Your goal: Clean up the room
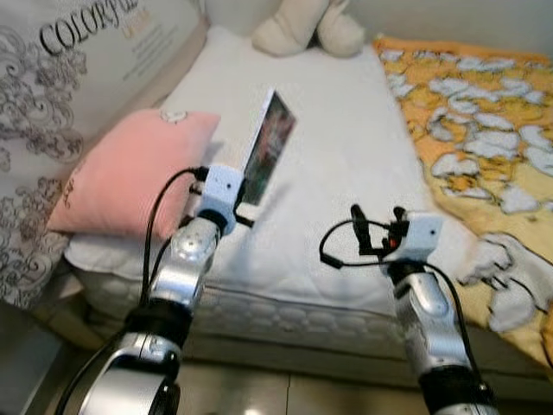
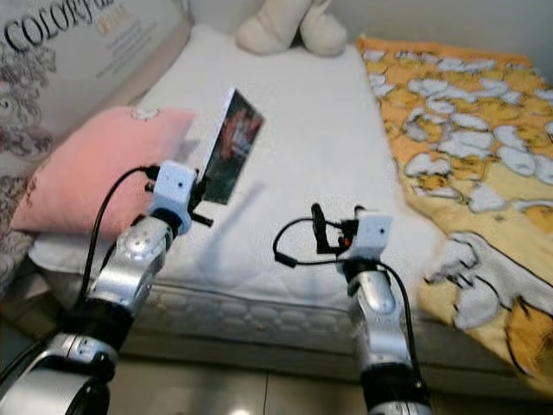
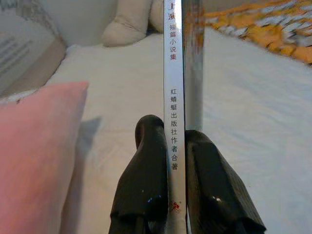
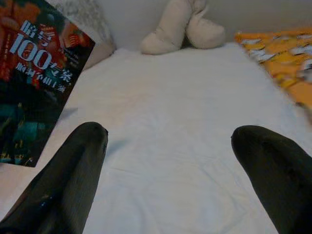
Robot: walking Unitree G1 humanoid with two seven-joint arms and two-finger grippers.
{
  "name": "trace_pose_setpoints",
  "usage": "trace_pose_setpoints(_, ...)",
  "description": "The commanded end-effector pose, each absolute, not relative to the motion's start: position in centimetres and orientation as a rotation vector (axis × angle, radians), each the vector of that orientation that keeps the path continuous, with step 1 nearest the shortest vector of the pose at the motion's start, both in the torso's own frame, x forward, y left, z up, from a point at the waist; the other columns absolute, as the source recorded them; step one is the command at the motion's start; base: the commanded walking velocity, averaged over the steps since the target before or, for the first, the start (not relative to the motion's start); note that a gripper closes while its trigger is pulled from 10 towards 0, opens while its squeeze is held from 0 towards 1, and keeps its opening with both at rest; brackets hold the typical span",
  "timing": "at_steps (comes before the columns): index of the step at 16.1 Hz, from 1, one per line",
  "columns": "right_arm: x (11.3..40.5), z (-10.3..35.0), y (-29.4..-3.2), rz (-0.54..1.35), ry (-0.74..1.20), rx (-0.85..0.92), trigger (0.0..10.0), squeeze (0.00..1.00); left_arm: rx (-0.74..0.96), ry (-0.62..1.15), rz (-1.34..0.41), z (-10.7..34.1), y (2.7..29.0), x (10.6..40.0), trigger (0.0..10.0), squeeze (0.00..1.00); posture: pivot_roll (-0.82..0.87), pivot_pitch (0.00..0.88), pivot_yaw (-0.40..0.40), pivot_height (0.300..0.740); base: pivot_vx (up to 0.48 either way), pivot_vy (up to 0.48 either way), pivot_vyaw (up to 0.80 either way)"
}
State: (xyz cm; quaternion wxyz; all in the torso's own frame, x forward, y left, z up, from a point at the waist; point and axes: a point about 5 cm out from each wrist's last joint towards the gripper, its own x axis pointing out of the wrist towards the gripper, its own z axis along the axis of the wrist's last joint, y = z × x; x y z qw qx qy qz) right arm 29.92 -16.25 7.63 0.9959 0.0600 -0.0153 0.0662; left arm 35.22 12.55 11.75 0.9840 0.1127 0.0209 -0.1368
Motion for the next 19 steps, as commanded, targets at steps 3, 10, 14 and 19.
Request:
trace_pose_setpoints(3, 29.9, 8.1, -16.1, 0.134, -0.056, 0.116, 10.0, 0.1, 0.212, 0.011, -0.265, 12.5, 12.9, 35.6, 10.0, 0.0, -0.02, 0.0, -0.007, 0.74, 0.469, 0.0, 0.0)
trace_pose_setpoints(10, 29.7, 7.8, -15.7, 0.151, -0.046, 0.118, 10.0, 0.1, 0.189, 0.027, -0.277, 12.4, 13.2, 35.9, 10.0, 0.0, -0.02, 0.0, -0.015, 0.74, 0.121, 0.384, 0.0)
trace_pose_setpoints(14, 29.7, 7.6, -15.8, 0.148, -0.033, 0.113, 10.0, 0.11, 0.206, 0.027, -0.285, 12.9, 13.2, 36.6, 10.0, 0.0, -0.02, 0.0, -0.007, 0.74, 0.0, 0.226, -0.4)
trace_pose_setpoints(19, 29.5, 7.4, -15.7, 0.15, -0.03, 0.114, 10.0, 0.1, 0.155, 0.117, -0.284, 12.4, 12.2, 37.7, 10.0, 0.0, -0.04, 0.0, 0.005, 0.74, 0.0, 0.0, 0.0)
